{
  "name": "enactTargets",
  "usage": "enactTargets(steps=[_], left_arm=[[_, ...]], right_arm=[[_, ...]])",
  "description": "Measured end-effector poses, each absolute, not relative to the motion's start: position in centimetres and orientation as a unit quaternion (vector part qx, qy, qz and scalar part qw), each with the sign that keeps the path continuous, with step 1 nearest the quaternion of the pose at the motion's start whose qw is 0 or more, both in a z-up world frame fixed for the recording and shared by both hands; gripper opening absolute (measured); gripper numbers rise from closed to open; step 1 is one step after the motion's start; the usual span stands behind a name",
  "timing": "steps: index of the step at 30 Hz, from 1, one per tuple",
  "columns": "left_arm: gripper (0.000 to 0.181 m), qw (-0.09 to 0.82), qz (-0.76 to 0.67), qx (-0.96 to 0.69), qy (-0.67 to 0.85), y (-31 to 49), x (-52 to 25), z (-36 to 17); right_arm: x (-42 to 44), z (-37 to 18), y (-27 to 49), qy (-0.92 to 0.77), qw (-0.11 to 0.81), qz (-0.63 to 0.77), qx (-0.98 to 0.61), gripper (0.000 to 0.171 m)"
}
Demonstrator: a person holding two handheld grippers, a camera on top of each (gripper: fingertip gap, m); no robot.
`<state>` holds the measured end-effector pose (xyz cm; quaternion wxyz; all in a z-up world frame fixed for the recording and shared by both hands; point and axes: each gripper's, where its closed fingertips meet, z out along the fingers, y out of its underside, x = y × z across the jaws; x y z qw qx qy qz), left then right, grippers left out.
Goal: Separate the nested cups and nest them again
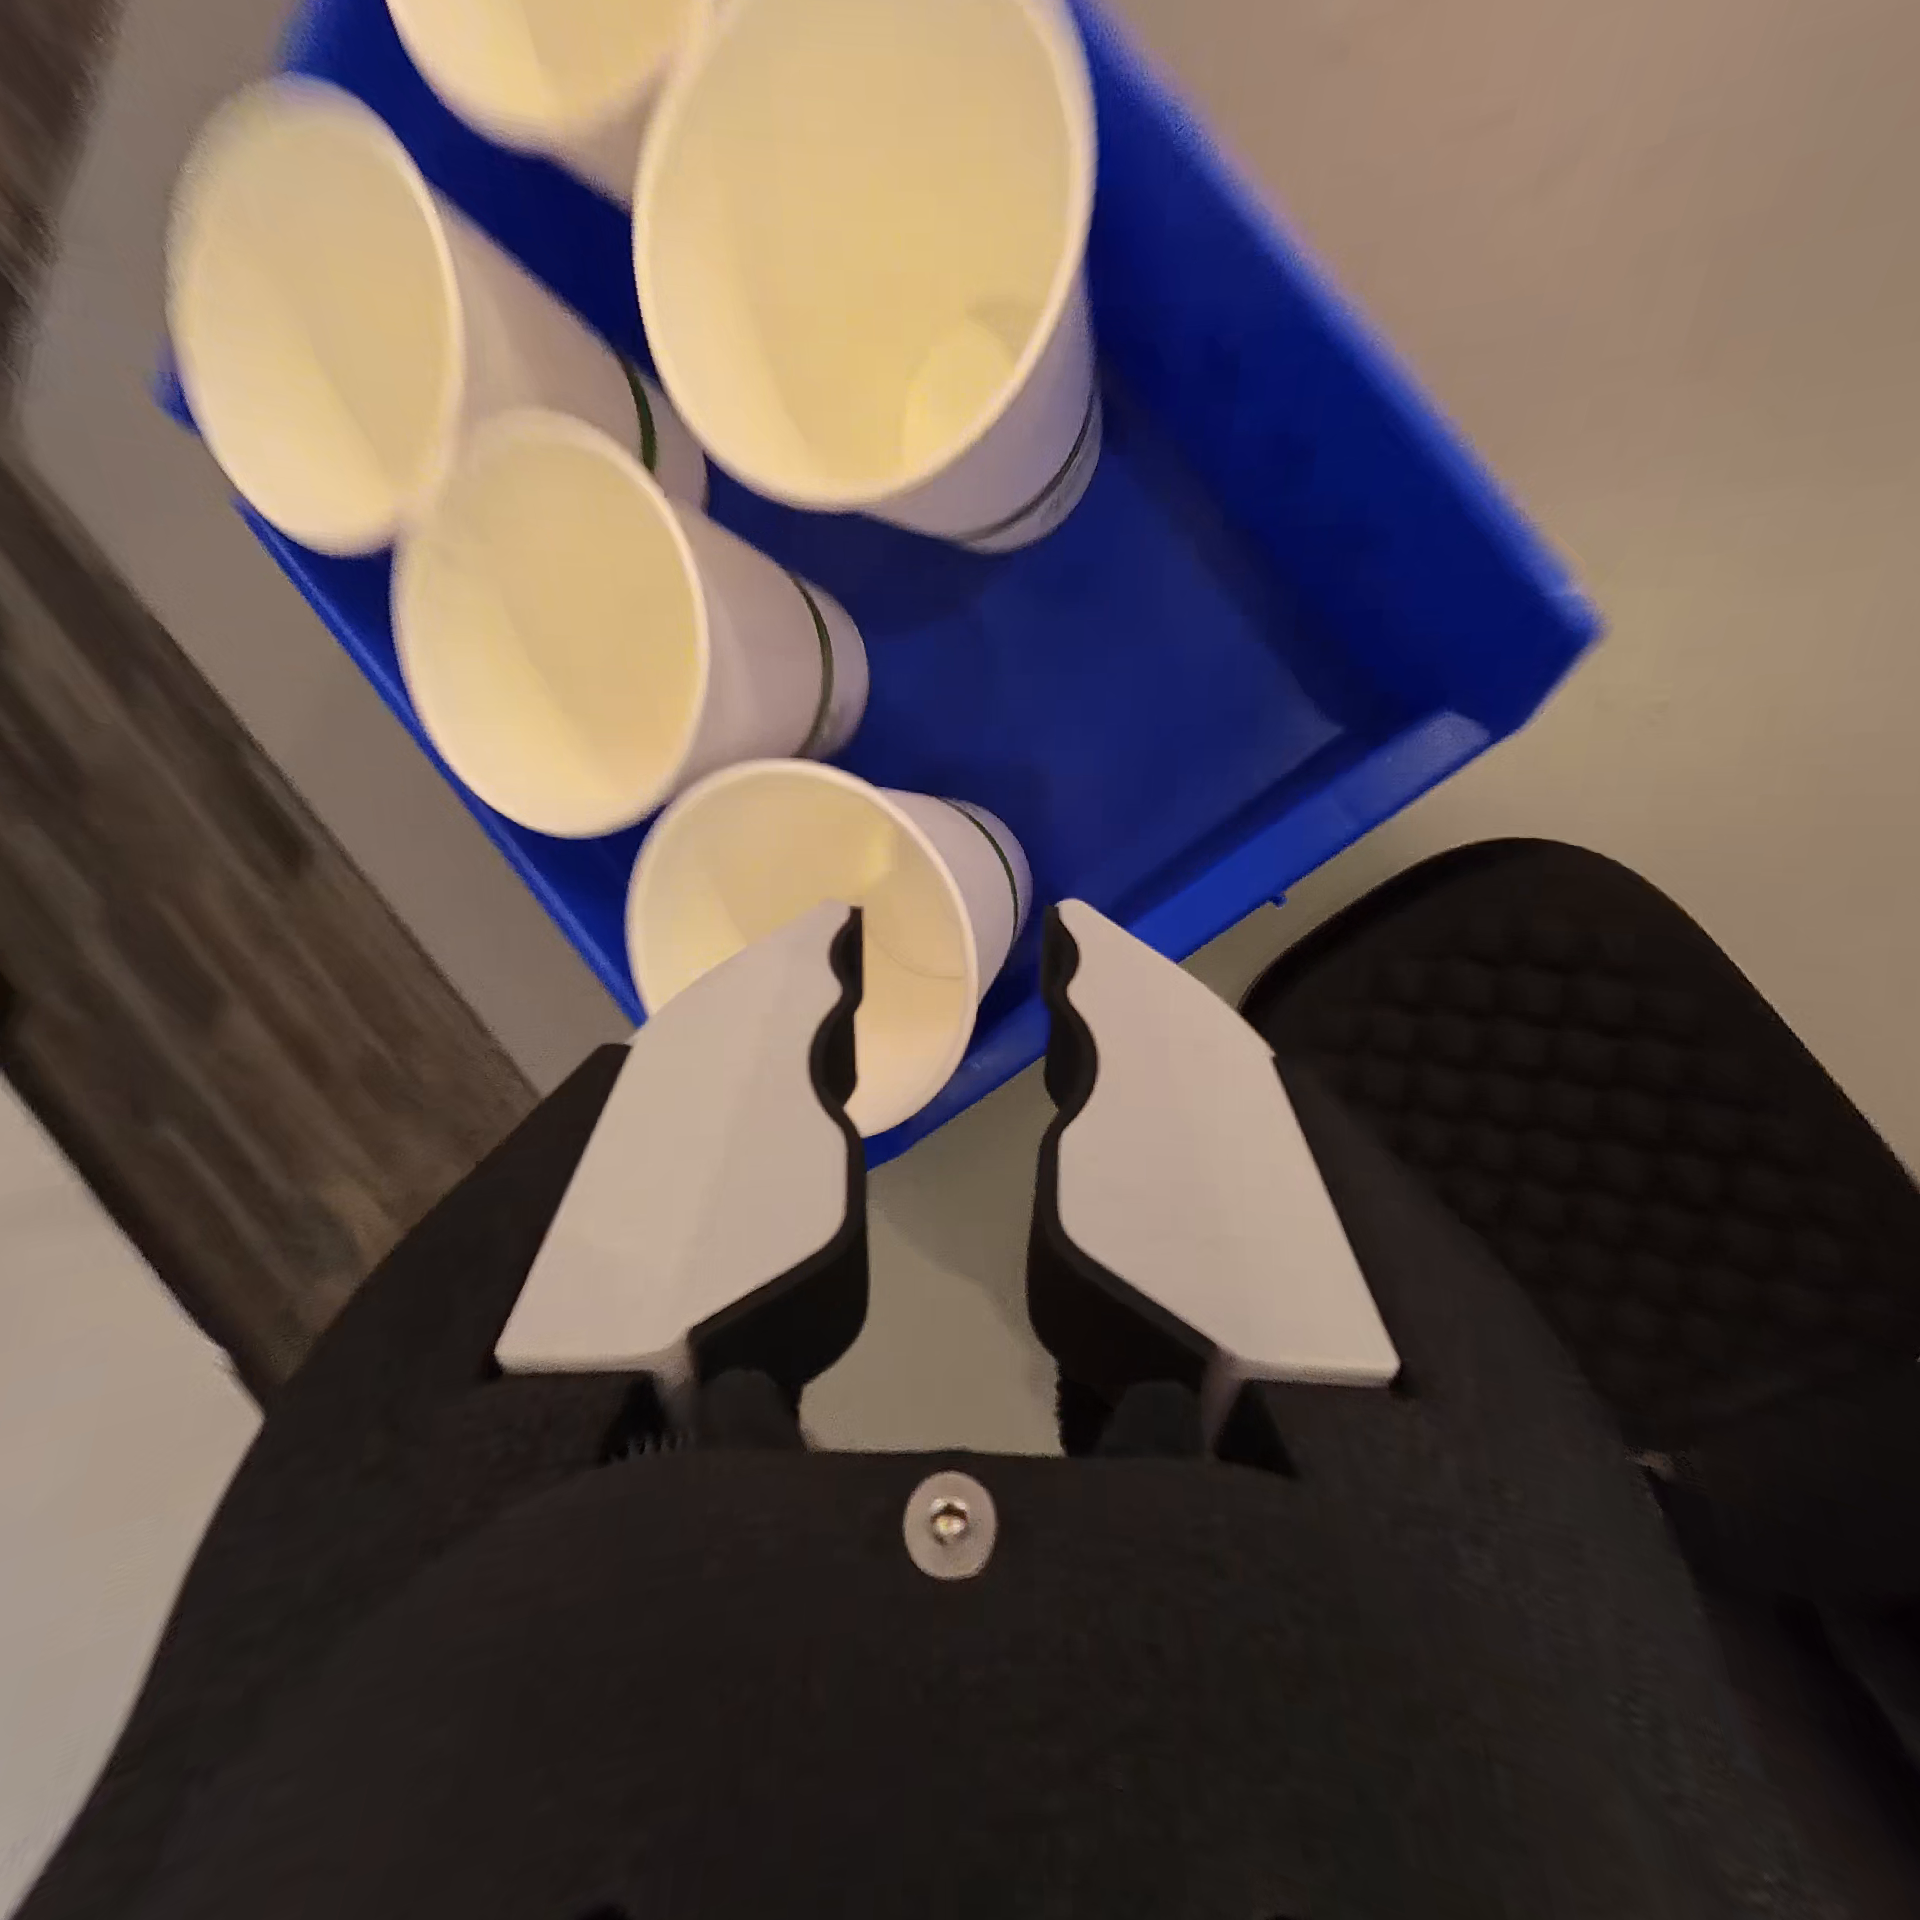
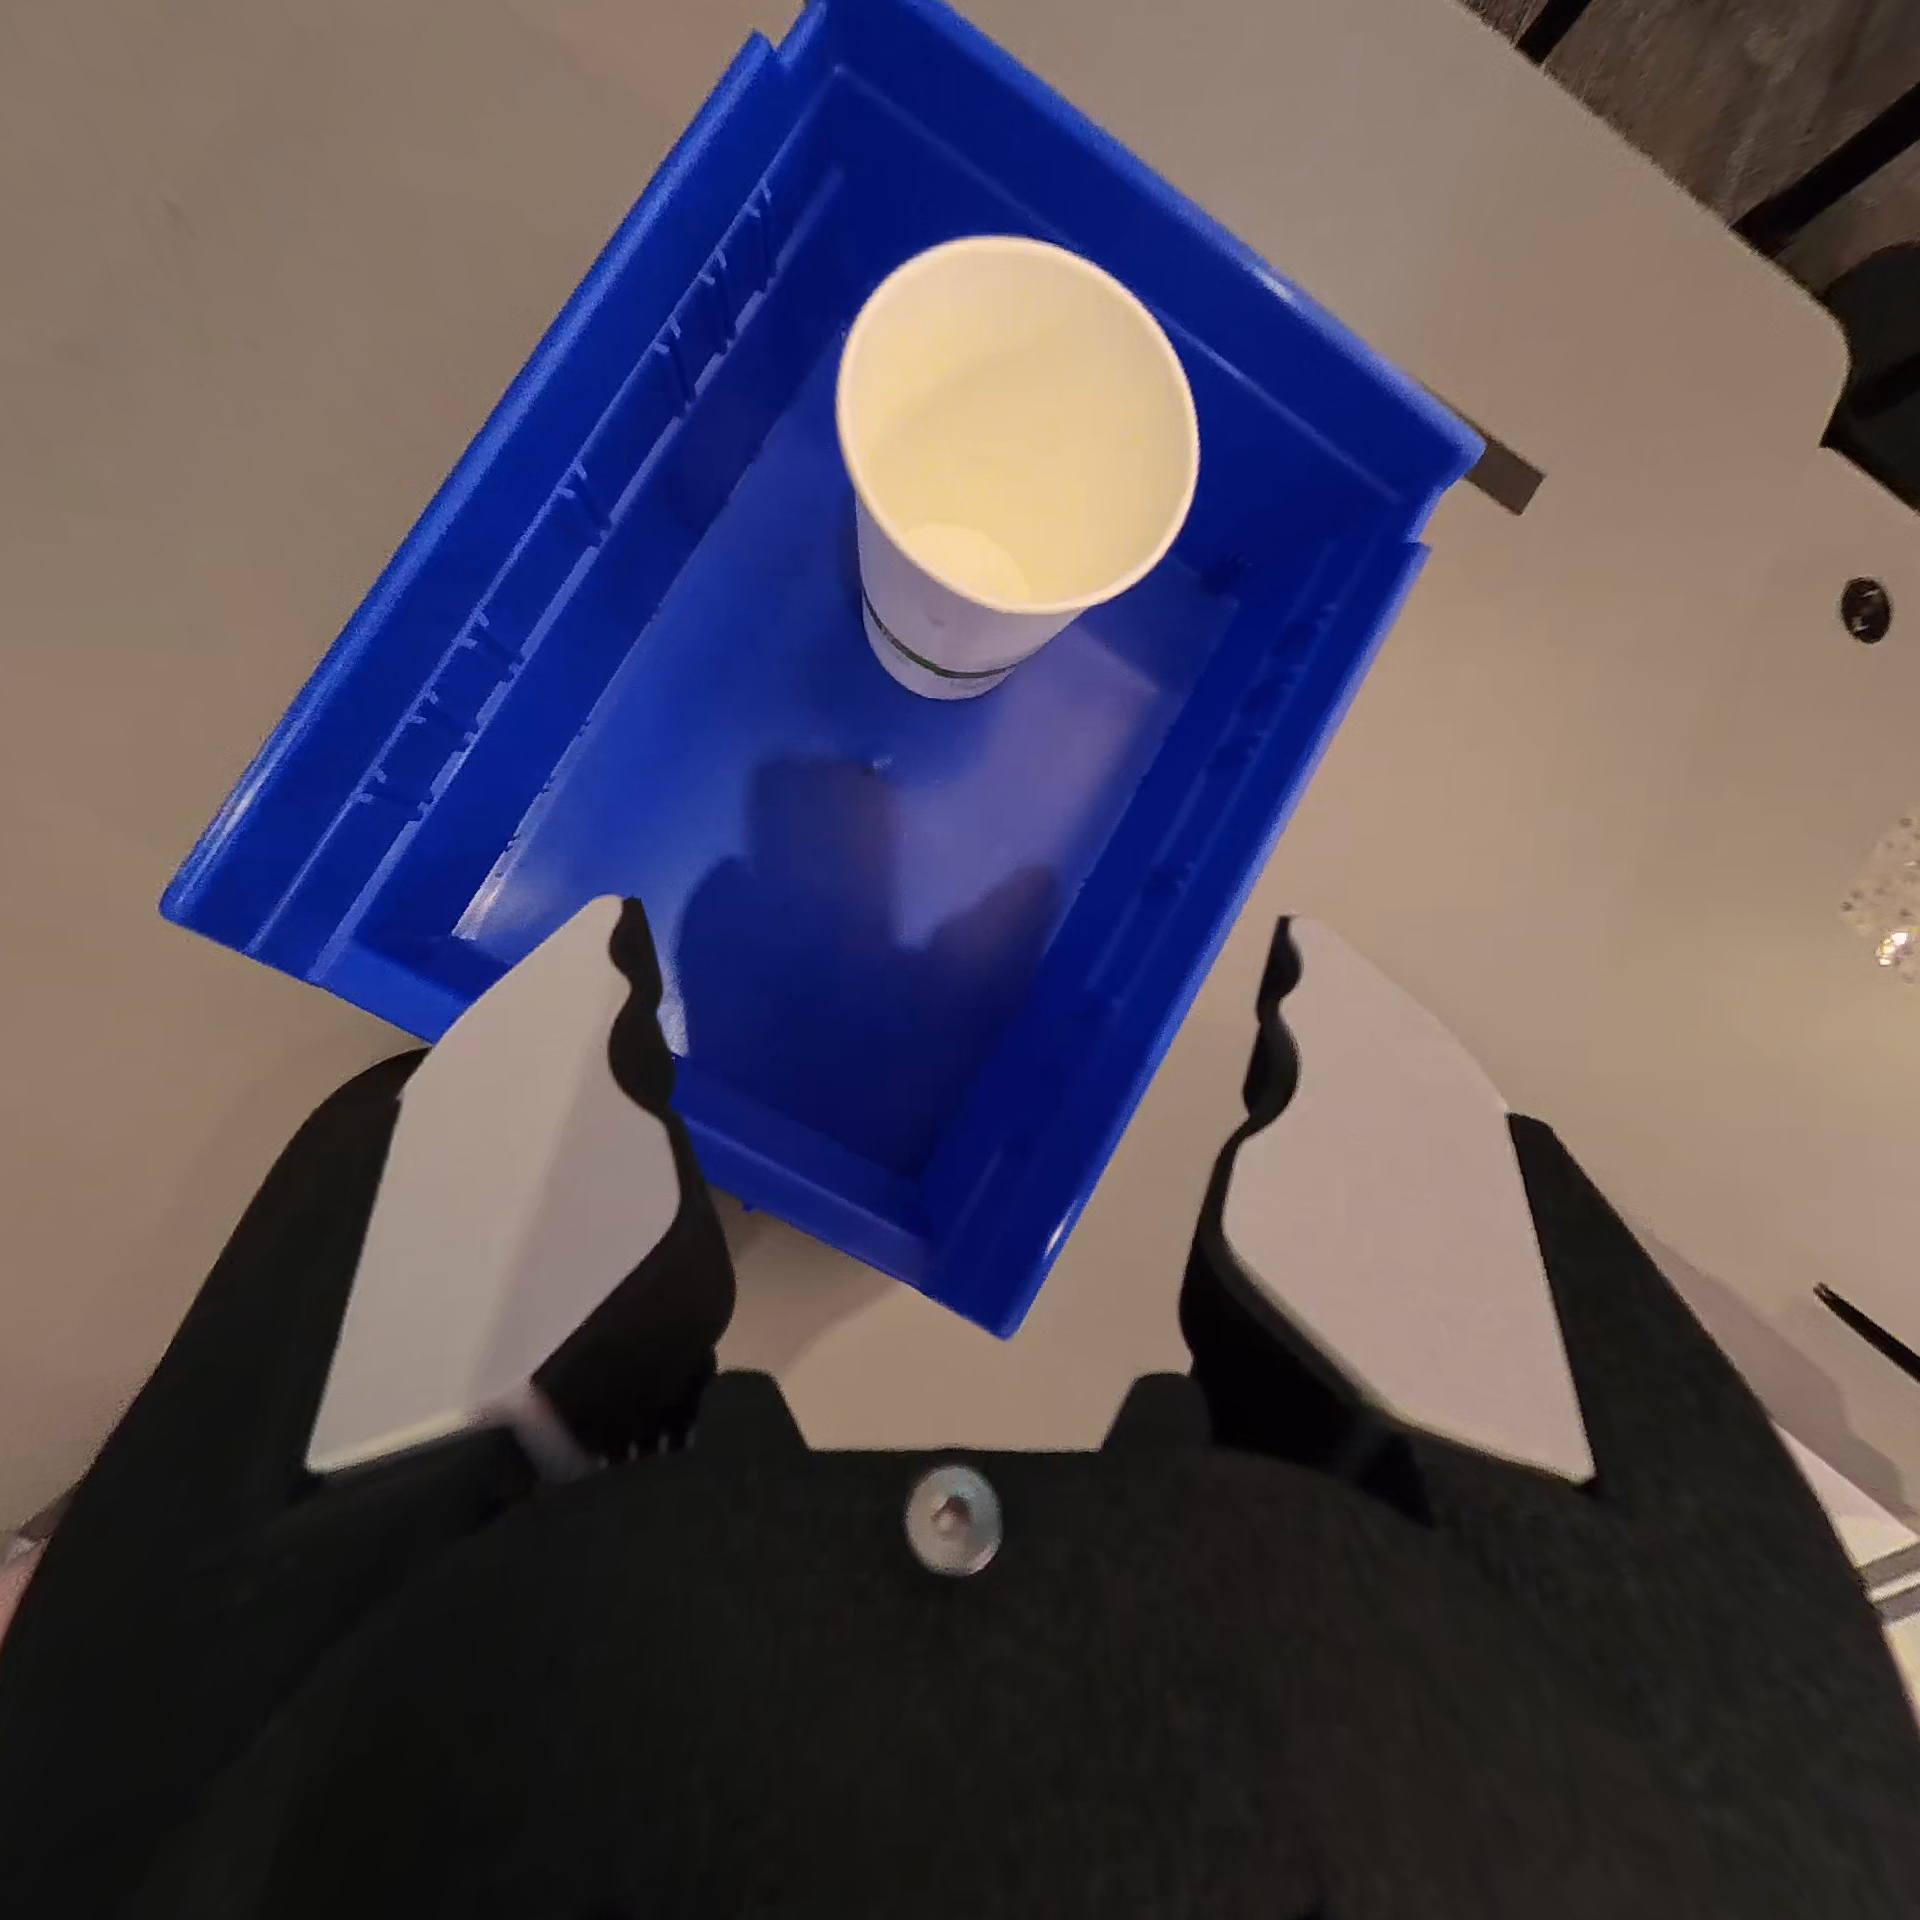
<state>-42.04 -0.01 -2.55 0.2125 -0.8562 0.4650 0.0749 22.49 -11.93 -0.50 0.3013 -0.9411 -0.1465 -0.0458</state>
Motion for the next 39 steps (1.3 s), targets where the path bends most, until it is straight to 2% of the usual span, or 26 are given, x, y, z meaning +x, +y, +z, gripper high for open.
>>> enactTargets(steps=[7, 12, 19, 25, 30, 35, 39], left_arm=[[0.030, 0.137, 0.083, -0.889, 0.429, 0.4, -44.0, -6.6], [0.011, 0.111, 0.071, -0.891, 0.435, 0.0, -43.9, -7.9], [0.001, 0.083, 0.052, -0.894, 0.438, -1.3, -44.0, -7.6], [0.001, 0.100, 0.016, -0.881, 0.462, -3.4, -42.5, -3.4], [0.000, 0.153, 0.026, -0.831, 0.533, -5.0, -39.6, 3.3], [0.000, 0.202, -0.044, -0.734, 0.647, -8.4, -31.6, 7.8], [0.000, 0.216, -0.095, -0.650, 0.722, -11.1, -25.4, 8.5]], right_arm=[[22.2, 0.0, -12.3, -0.156, 0.306, -0.058, -0.937, 0.108], [22.8, -0.3, -12.1, -0.153, 0.299, -0.069, -0.939, 0.108], [22.8, -0.1, -12.0, -0.155, 0.304, -0.064, -0.938, 0.106], [21.1, 0.9, -11.6, -0.186, 0.330, -0.051, -0.924, 0.108], [15.7, 4.2, -9.8, -0.277, 0.415, -0.004, -0.867, 0.105], [4.9, 8.6, -8.0, -0.388, 0.510, 0.149, -0.753, 0.105], [-3.6, 10.4, -8.9, -0.446, 0.514, 0.297, -0.670, 0.105]])
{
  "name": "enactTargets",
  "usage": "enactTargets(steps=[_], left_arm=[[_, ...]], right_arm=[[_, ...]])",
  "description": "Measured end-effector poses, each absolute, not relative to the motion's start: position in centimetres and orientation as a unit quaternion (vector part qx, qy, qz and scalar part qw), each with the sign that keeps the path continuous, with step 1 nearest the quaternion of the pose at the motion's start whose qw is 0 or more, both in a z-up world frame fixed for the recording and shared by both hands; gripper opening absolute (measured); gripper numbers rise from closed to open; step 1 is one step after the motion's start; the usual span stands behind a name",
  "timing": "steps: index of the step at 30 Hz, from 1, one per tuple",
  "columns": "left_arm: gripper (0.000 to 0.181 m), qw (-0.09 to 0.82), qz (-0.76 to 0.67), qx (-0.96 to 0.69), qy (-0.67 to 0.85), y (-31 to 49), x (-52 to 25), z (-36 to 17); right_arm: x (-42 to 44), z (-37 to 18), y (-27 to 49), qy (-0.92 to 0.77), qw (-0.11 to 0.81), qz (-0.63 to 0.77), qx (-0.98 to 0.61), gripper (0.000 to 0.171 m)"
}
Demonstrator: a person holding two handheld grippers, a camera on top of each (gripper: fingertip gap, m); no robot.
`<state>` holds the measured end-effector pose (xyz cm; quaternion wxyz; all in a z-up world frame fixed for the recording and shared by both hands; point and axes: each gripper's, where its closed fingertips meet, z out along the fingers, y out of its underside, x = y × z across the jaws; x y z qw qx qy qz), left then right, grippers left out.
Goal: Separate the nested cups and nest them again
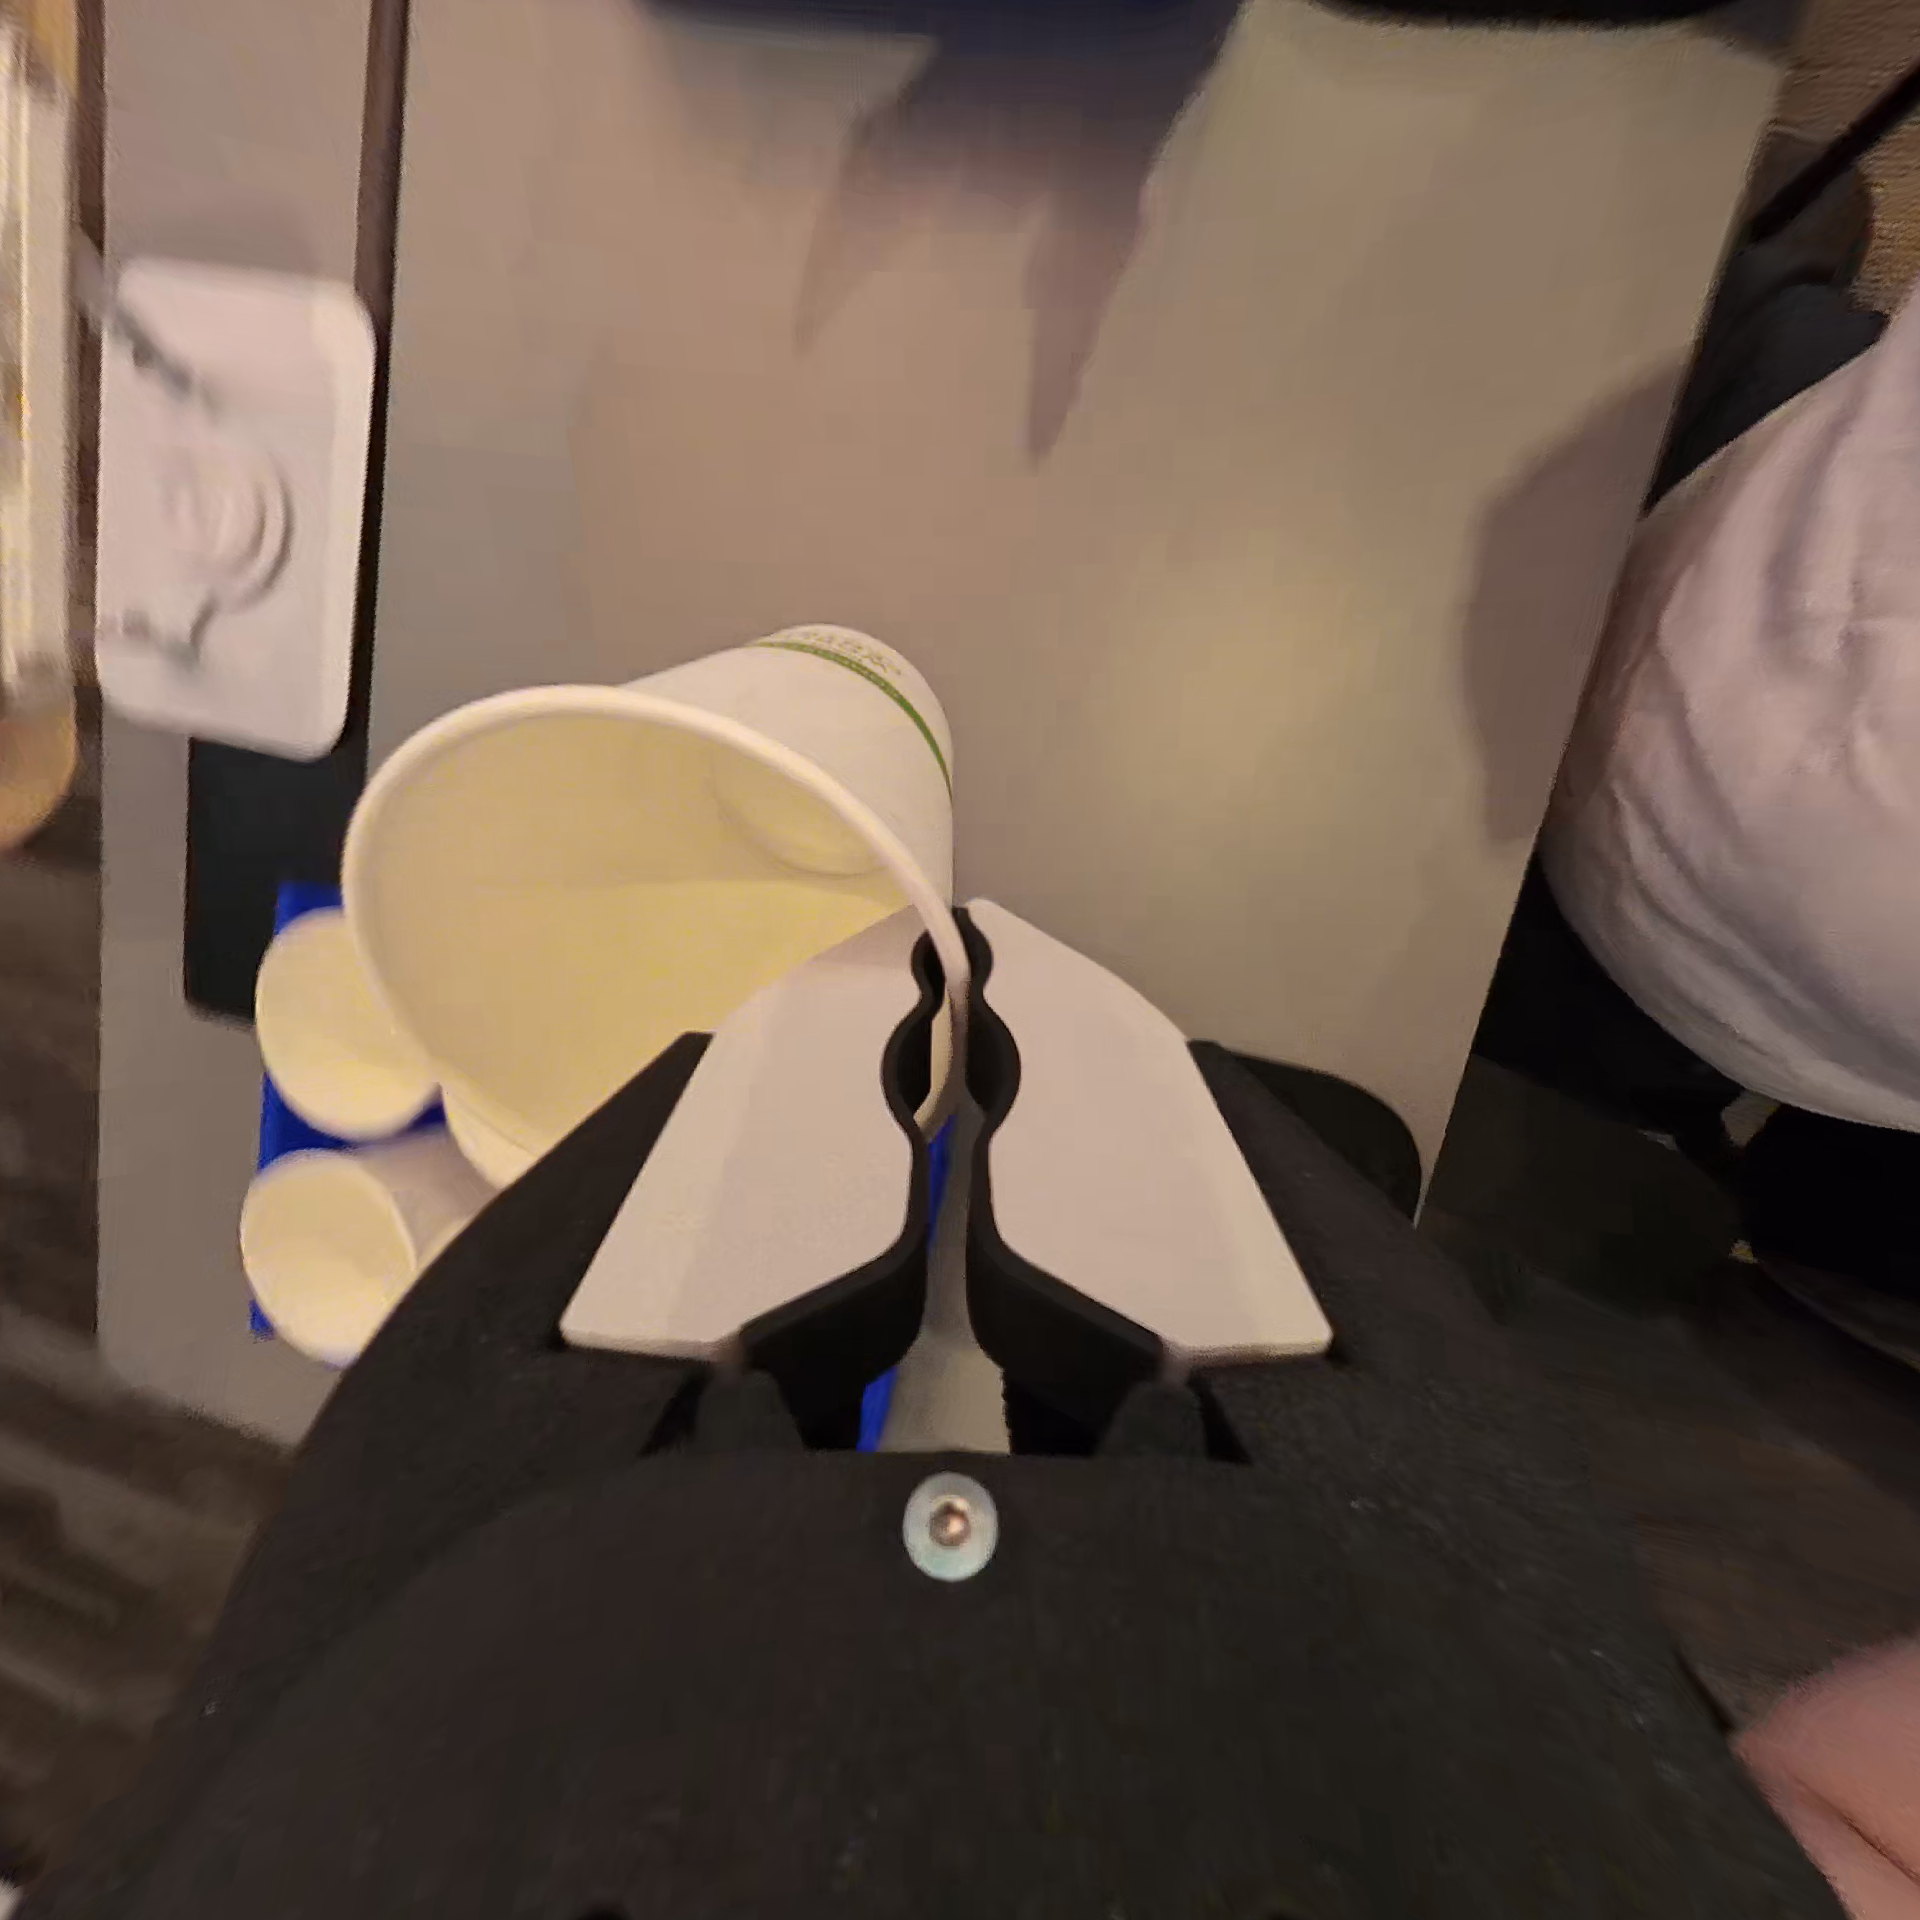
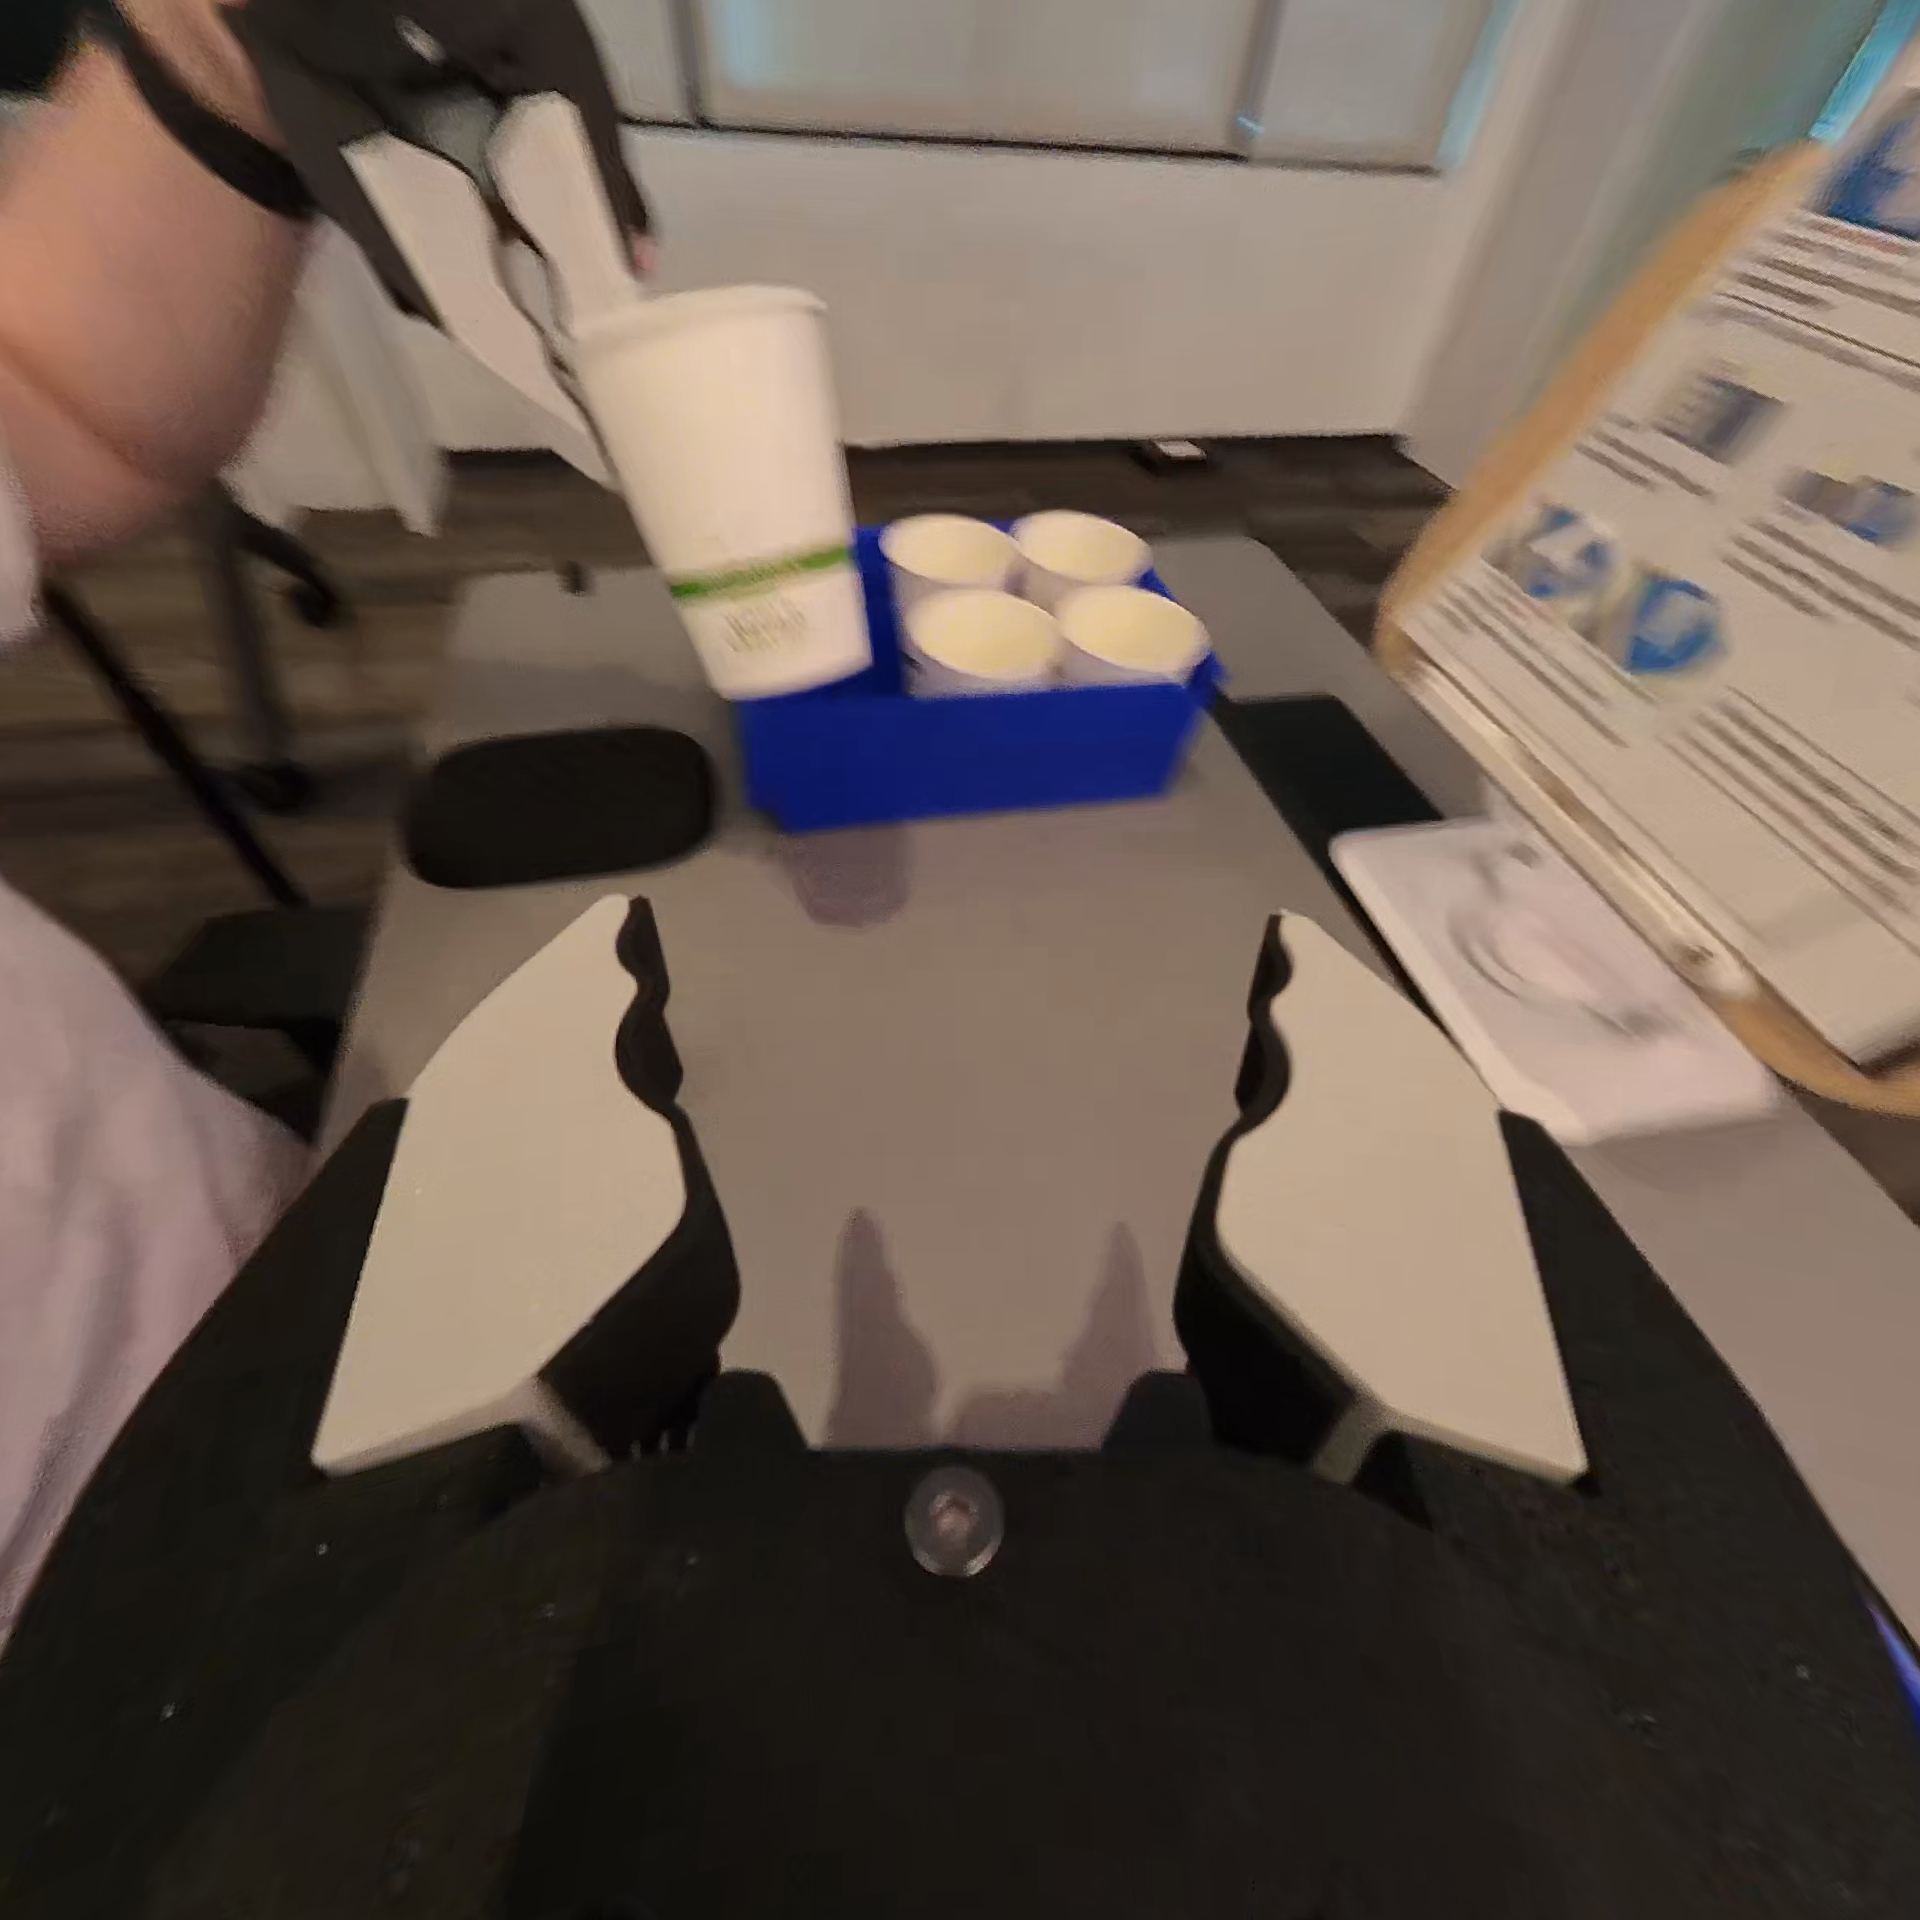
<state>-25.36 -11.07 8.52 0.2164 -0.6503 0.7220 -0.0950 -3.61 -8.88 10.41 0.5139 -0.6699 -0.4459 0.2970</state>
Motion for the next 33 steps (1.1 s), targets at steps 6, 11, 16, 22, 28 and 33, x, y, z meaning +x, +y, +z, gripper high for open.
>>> enactTargets(steps=[6, 11, 16, 22, 28, 33], left_arm=[[0.000, 0.214, -0.113, -0.570, 0.785, -13.3, -20.0, 7.7], [0.000, 0.194, -0.119, -0.538, 0.811, -14.4, -18.0, 6.8], [0.000, 0.185, -0.112, -0.516, 0.829, -15.3, -17.0, 6.3], [0.000, 0.176, -0.099, -0.501, 0.842, -15.8, -16.6, 5.8], [0.001, 0.160, -0.104, -0.490, 0.850, -16.4, -16.8, 5.2], [0.001, 0.153, -0.098, -0.485, 0.855, -16.6, -16.9, 4.7]], right_arm=[[-11.1, 8.9, -10.3, -0.498, 0.467, 0.384, -0.622, 0.107], [-13.8, 7.2, -10.9, -0.516, 0.427, 0.411, -0.618, 0.106], [-15.2, 5.9, -11.9, -0.534, 0.384, 0.438, -0.612, 0.105], [-16.0, 4.8, -12.5, -0.553, 0.354, 0.445, -0.609, 0.091], [-16.1, 3.9, -13.3, -0.570, 0.321, 0.449, -0.609, 0.086], [-16.3, 3.1, -13.6, -0.577, 0.304, 0.449, -0.610, 0.086]])
